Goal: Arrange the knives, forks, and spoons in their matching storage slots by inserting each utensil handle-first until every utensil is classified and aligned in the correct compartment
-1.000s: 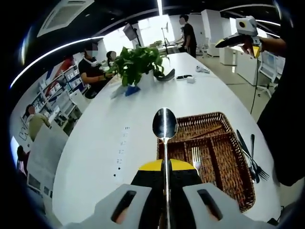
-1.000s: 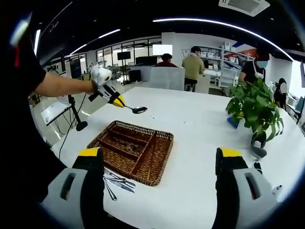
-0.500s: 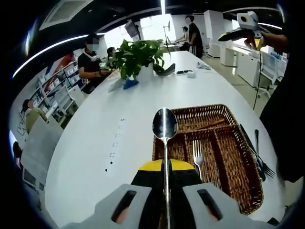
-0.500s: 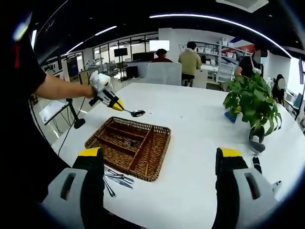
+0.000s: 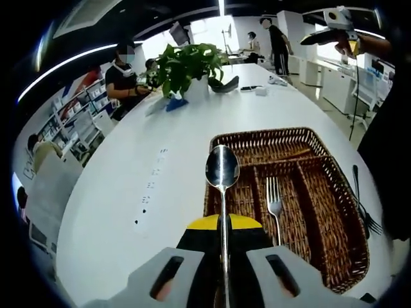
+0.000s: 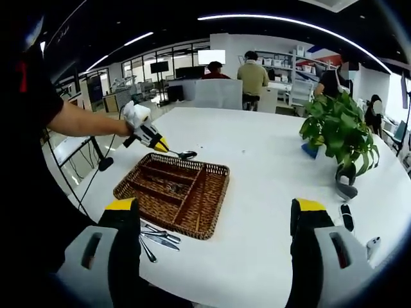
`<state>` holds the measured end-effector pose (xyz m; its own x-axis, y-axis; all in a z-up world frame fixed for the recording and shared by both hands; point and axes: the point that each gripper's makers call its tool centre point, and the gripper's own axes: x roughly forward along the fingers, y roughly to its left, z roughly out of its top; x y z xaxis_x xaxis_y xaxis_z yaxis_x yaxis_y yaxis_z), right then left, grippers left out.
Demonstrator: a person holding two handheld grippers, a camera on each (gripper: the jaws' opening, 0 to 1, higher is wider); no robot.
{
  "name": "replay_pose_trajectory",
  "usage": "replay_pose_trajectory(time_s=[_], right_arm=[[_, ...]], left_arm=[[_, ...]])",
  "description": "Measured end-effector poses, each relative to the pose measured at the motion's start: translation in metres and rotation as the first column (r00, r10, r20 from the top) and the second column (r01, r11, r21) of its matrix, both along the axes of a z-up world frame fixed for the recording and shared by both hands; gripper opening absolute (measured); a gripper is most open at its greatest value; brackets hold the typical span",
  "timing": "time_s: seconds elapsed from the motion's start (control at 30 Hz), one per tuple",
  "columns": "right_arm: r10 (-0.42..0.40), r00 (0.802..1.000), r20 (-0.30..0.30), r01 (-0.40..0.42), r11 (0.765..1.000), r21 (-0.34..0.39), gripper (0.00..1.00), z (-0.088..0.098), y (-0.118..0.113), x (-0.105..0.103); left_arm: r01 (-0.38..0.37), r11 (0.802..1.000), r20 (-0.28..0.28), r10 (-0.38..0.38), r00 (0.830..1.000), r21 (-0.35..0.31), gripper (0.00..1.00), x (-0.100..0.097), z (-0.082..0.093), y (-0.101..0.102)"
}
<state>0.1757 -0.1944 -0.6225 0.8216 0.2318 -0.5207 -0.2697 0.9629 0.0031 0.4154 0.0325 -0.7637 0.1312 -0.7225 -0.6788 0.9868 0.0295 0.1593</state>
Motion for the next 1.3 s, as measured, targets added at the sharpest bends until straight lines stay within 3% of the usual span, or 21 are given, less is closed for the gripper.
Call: replay_pose_trajectory(time_s=[0.33, 0.47, 1.3], right_arm=[[-0.007, 1.000, -0.021, 0.007, 1.000, -0.004, 1.00, -0.004, -0.001, -0.002], [-0.007, 1.000, -0.030, 0.007, 1.000, -0.008, 1.00, -0.006, -0.001, -0.002], [0.004, 0.999, -0.052, -0.004, 1.000, -0.012, 1.00, -0.010, 0.004, 0.002]], left_arm=[[0.011, 1.000, 0.013, -0.012, 1.000, 0.028, 0.00, 0.000, -0.028, 0.002], [-0.002, 1.000, -0.014, 0.002, 1.000, 0.025, 0.00, 0.003, -0.037, 0.004], [-0.003, 0.998, -0.031, 0.005, 0.999, 0.069, 0.00, 0.018, -0.081, 0.009]])
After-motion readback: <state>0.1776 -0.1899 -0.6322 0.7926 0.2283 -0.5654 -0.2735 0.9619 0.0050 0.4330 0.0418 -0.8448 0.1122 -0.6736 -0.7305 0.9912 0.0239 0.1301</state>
